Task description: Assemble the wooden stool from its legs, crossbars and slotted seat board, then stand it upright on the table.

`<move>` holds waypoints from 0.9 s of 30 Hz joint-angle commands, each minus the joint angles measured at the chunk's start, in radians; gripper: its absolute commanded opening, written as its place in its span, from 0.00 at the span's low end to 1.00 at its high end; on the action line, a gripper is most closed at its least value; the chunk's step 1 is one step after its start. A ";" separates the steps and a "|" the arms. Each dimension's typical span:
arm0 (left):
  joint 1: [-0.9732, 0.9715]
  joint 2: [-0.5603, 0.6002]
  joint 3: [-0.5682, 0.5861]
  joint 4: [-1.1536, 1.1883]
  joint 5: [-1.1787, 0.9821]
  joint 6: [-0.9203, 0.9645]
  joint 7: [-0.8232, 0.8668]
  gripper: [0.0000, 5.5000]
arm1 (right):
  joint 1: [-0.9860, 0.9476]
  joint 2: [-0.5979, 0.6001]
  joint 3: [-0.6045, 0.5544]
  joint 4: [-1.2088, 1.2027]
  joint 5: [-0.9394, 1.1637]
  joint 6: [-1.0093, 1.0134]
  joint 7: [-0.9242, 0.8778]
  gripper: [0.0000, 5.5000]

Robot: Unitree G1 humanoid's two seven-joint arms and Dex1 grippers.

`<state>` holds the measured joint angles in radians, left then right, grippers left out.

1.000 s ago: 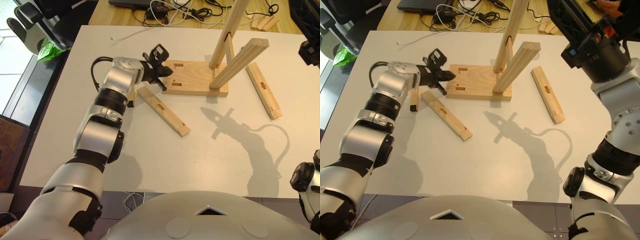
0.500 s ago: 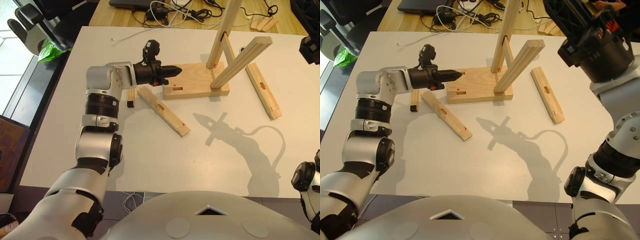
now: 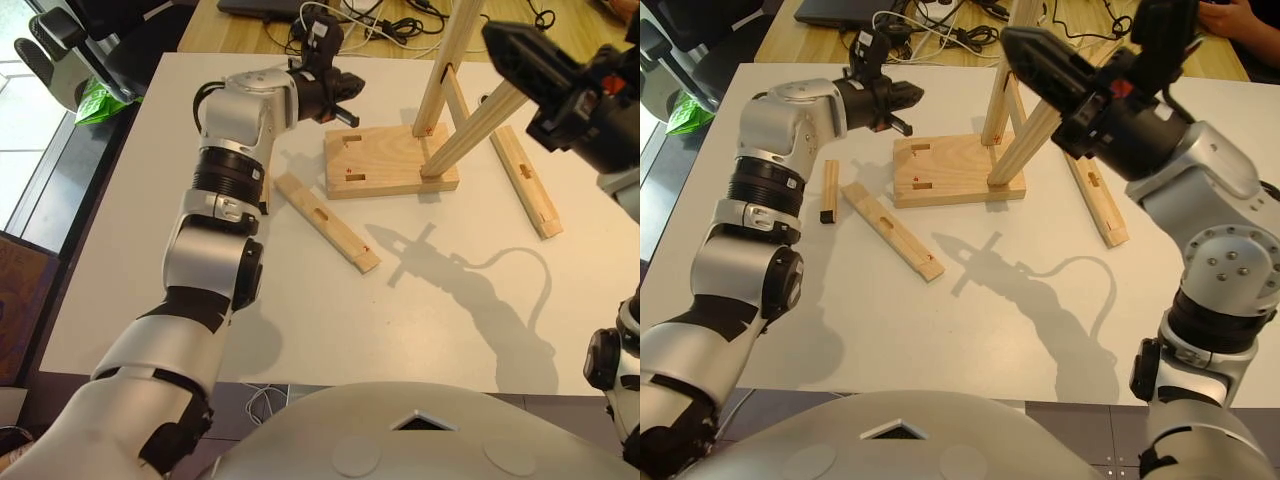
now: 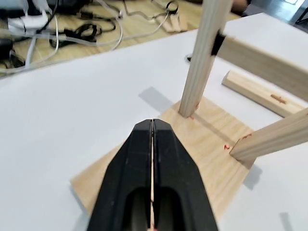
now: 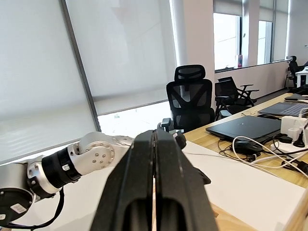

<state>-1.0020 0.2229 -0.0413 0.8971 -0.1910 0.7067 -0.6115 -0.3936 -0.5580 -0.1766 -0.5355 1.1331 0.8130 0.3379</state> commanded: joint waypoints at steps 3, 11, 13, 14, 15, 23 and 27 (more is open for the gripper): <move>-0.033 0.046 0.208 0.229 -0.105 0.143 0.089 0.01 | -0.004 0.019 0.025 -0.063 0.061 0.046 -0.109 0.00; 0.090 0.012 0.283 0.081 -0.193 0.281 0.065 0.01 | 0.057 -0.017 0.431 0.042 -0.451 0.053 -0.198 0.00; 0.124 -0.010 0.285 -0.053 -0.225 0.333 0.074 0.01 | 0.054 0.078 0.521 0.157 -0.574 0.006 -0.233 0.00; 0.137 -0.020 0.285 -0.124 -0.241 0.362 0.080 0.01 | 0.056 0.115 0.543 0.200 -0.620 -0.018 -0.242 0.00; 0.158 -0.028 0.285 -0.222 -0.261 0.398 0.090 0.01 | 0.052 0.149 0.554 0.248 -0.666 -0.056 -0.252 0.00; 0.301 -0.098 0.338 -0.878 -0.396 0.626 0.240 0.01 | 0.013 0.298 0.502 0.502 -0.853 -0.184 -0.285 0.00; 0.308 -0.118 0.370 -1.086 -0.416 0.678 0.328 0.01 | -0.013 0.292 0.492 0.651 -0.898 -0.180 -0.200 0.00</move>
<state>-0.6897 0.1136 0.3089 -0.1015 -0.5905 1.3517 -0.3264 -0.3754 -0.2519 0.3295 0.0428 0.2595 0.6262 0.0903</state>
